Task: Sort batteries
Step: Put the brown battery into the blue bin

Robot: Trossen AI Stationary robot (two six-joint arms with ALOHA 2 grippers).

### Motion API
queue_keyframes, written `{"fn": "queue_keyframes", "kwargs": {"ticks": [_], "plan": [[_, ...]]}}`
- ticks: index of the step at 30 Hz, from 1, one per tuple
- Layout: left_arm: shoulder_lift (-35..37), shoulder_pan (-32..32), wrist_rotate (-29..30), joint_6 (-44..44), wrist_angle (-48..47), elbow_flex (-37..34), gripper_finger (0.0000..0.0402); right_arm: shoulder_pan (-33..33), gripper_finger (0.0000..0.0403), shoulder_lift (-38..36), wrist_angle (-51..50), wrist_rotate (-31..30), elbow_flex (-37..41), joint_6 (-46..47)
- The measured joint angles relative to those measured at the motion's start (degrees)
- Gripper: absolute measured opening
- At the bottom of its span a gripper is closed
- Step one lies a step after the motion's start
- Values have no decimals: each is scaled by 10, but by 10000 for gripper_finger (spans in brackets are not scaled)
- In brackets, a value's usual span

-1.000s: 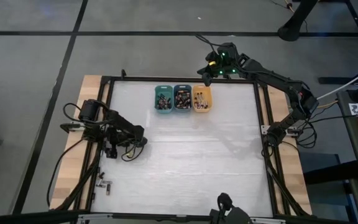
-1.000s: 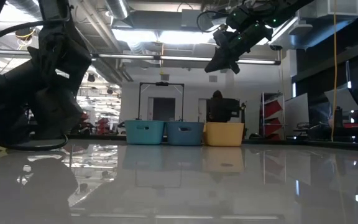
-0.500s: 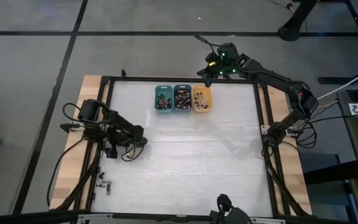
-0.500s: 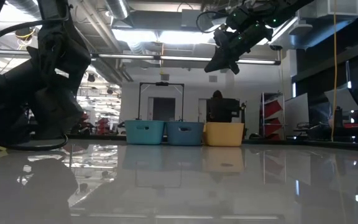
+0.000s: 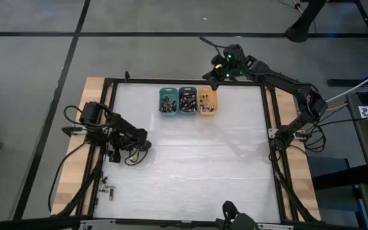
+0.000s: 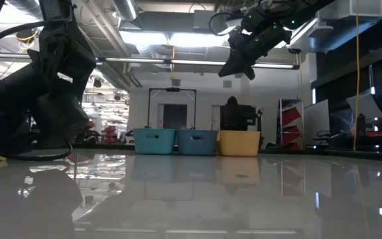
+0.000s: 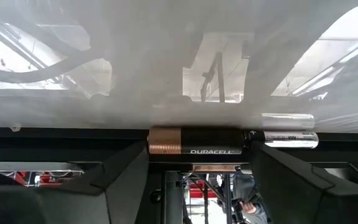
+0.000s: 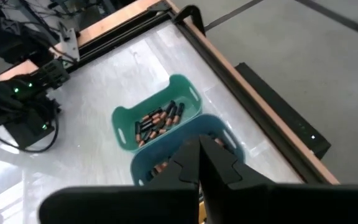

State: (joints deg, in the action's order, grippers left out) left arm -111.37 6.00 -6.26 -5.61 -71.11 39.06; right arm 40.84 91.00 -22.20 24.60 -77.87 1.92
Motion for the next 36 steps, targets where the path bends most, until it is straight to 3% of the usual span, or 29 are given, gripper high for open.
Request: {"fn": "queue_keyframes", "kwargs": {"ticks": [11, 18, 25, 30, 32, 33, 35, 36], "plan": [[7, 0, 4, -18, -4, 10, 211, 0, 0, 0, -43, 5, 0, -24], [97, -1, 25, -74, 23, 34, 202, 0, 0, 0, -46, 5, 0, -37], [186, -1, 46, -124, 34, 110, 193, 0, 0, 0, -39, 5, 0, -38], [212, 2, 13, -150, 43, 146, 189, 0, 0, 0, -34, 11, 0, -32], [230, 12, -11, -188, 58, 155, 191, -1, 0, 0, -39, 70, 0, -21], [241, 20, -15, -205, 66, 158, 192, -6, 0, 0, -49, 137, 0, -41], [270, 33, 0, -232, 81, 162, 194, -41, 0, 0, -54, 248, 10, -128], [284, 39, 25, -254, 84, 162, 195, -72, 0, -1, -52, 253, 16, -168]]}}
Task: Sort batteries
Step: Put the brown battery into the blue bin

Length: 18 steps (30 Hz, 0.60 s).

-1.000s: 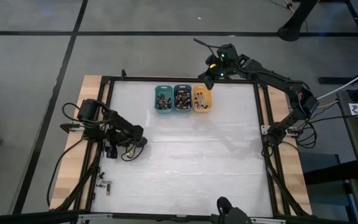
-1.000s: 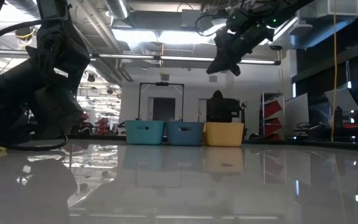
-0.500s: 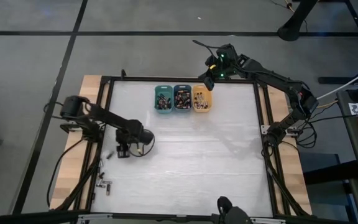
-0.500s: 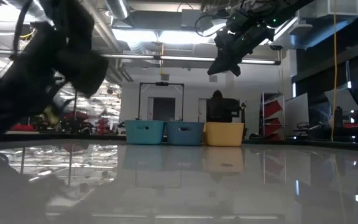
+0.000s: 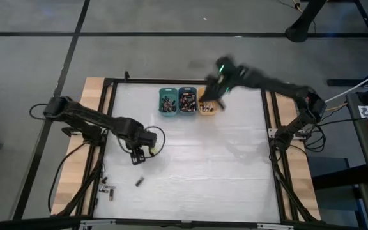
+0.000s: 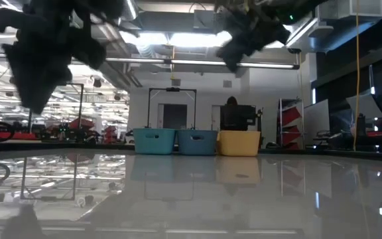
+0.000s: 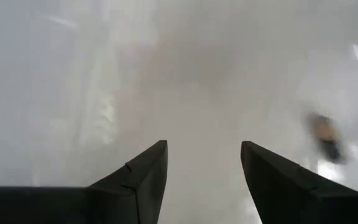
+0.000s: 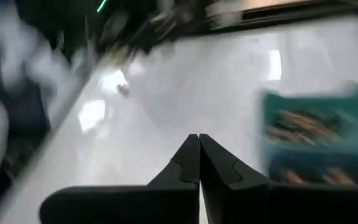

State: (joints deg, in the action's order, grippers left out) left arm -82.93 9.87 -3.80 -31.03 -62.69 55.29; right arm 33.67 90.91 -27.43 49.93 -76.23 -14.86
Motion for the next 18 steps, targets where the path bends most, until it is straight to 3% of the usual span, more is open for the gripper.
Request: {"fn": "queue_keyframes", "kwargs": {"ticks": [1, 4, 5, 6, 9, 10, 15, 18], "plan": [[14, 4, 27, -26, 4, 0, 195, -31, 0, 0, 8, -29, 8, -35], [51, 6, 96, -106, 23, -5, 195, -105, 0, 24, 45, -194, 25, -78], [59, 6, 109, -134, 27, -5, 196, -111, 0, 35, 38, -211, 25, -75], [67, 6, 116, -158, 33, -5, 195, -114, 0, 45, 18, -197, 25, -61], [87, 28, 105, -158, 109, -5, 187, -115, 0, 66, -52, -81, 32, -11], [92, 41, 99, -140, 136, -5, 183, -118, 0, 67, -69, -75, 38, -1], [93, 96, 100, -64, 181, -5, 156, -159, 0, -6, -91, -222, 56, 86], [90, 118, 118, -45, 175, -5, 141, -187, 0, -73, -107, -271, 56, 171]]}}
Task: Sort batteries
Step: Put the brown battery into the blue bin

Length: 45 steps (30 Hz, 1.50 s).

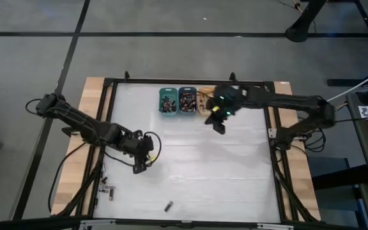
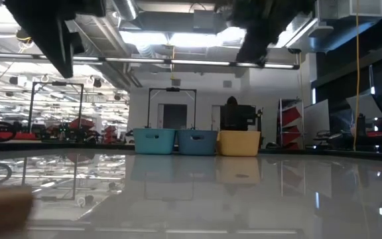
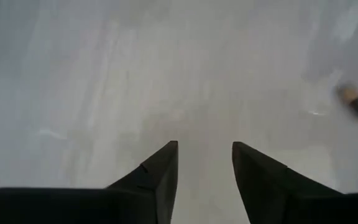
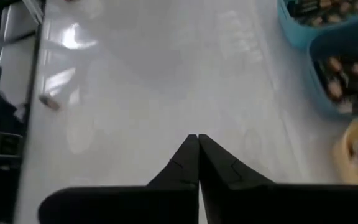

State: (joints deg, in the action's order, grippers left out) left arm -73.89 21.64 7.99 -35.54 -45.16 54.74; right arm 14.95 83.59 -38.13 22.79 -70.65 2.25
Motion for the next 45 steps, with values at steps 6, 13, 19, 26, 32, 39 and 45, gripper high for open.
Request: {"fn": "queue_keyframes", "kwargs": {"ticks": [6, 13, 19, 26, 32, 39, 45], "plan": [[0, 20, 28, 81, 8, 0, 123, -99, 0, -118, -85, -87, 0, 195], [0, 15, 28, 187, 40, 0, 111, -281, 0, -152, -89, -201, 0, 385], [0, 17, 17, 179, 71, 0, 104, -405, 0, -110, -55, -273, 0, 393], [-21, 49, -1, 98, 213, 0, 103, -443, 0, -45, -7, -266, 0, 344], [-114, 100, 0, 10, 443, 0, 108, -459, 0, 17, -2, -199, 0, 255], [-266, 137, -4, -47, 474, 80, 116, -487, 0, 66, 89, -190, 0, 243], [-335, 154, -4, 4, 430, 156, 155, -502, 0, 73, 129, -239, 0, 312]]}}
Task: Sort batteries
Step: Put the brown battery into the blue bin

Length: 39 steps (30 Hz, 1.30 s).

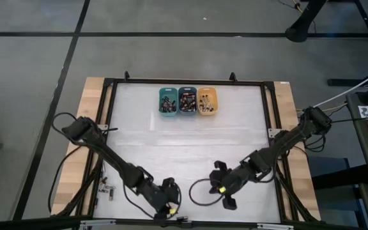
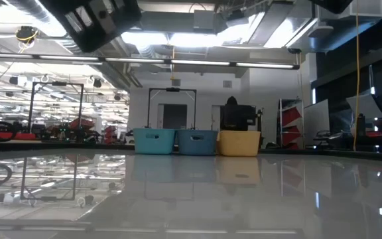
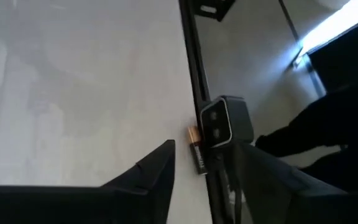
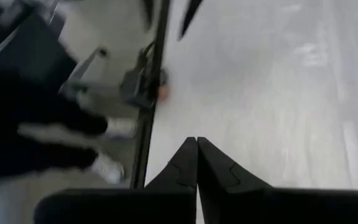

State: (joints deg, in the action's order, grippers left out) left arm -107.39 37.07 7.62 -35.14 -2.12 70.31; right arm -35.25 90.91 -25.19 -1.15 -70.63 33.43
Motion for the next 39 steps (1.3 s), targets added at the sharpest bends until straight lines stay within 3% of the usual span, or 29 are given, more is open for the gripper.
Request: {"fn": "queue_keyframes", "kwargs": {"ticks": [8, 13, 21, 28, 35, 39], "plan": [[-42, 28, 20, 12, -5, 7, 241, 0, 0, 0, 28, -59, 0, 112], [-66, 25, 43, -41, 16, 7, 269, -1, 0, 0, 53, -75, 0, 142], [-94, 27, 91, -71, 23, 28, 265, -1, 0, 0, 63, -102, 0, 146], [-141, 45, 122, -6, 11, 91, 257, -1, 0, 0, 74, -104, 0, 147], [-144, 45, 123, -15, -39, 93, 257, -16, 0, 0, 74, -118, 0, 146], [-144, 50, 122, -19, -22, 93, 257, -27, 0, 0, 73, -125, 0, 146]]}}
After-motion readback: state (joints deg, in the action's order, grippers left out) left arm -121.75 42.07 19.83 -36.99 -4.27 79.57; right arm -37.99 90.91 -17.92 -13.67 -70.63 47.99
